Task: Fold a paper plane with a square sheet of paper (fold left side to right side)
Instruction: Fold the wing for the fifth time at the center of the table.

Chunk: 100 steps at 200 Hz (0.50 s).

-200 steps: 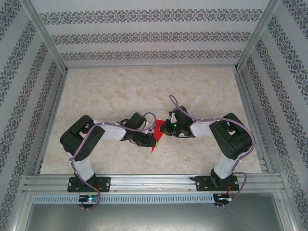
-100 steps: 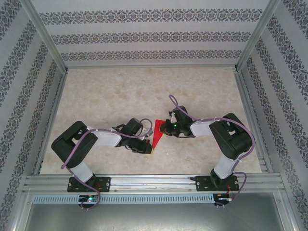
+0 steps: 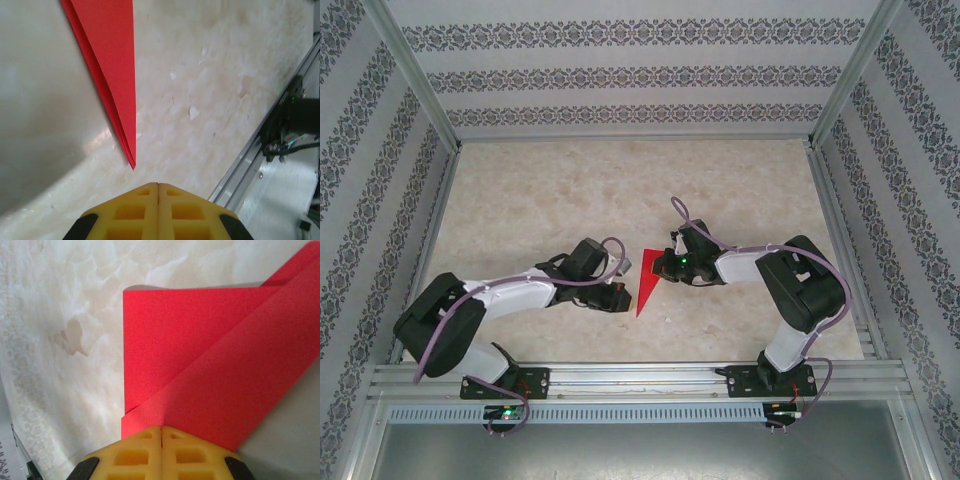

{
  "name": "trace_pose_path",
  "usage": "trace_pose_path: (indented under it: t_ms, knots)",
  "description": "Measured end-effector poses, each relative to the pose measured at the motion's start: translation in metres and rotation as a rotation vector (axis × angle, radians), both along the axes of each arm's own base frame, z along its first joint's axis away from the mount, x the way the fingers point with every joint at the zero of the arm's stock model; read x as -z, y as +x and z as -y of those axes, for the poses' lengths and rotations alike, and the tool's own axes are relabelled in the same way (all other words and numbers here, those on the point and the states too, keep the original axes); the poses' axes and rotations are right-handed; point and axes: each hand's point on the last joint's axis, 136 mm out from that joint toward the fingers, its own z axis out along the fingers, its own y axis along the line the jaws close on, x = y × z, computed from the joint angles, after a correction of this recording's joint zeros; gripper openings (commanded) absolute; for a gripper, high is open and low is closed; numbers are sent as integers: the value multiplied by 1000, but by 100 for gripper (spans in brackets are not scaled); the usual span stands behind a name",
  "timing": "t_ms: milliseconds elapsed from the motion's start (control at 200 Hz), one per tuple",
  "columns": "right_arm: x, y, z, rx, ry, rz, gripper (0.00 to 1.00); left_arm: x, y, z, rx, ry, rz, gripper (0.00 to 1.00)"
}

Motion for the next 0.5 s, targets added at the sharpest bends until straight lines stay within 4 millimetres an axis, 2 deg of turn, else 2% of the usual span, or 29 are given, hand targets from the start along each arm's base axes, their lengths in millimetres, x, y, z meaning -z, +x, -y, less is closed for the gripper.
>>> trace_pose_path:
  t_ms: [65,150,500]
  knots:
    - [0,0,1,1,-6,-1,0,-9,11,-4,-27,-4,50,4]
    - [0,0,2,1,-13,-2,0,-20,23,-10,-58,-1,119,15]
    - [-1,3,2,-48,-65,3,0,-46,59,-40,-206,47,328,36]
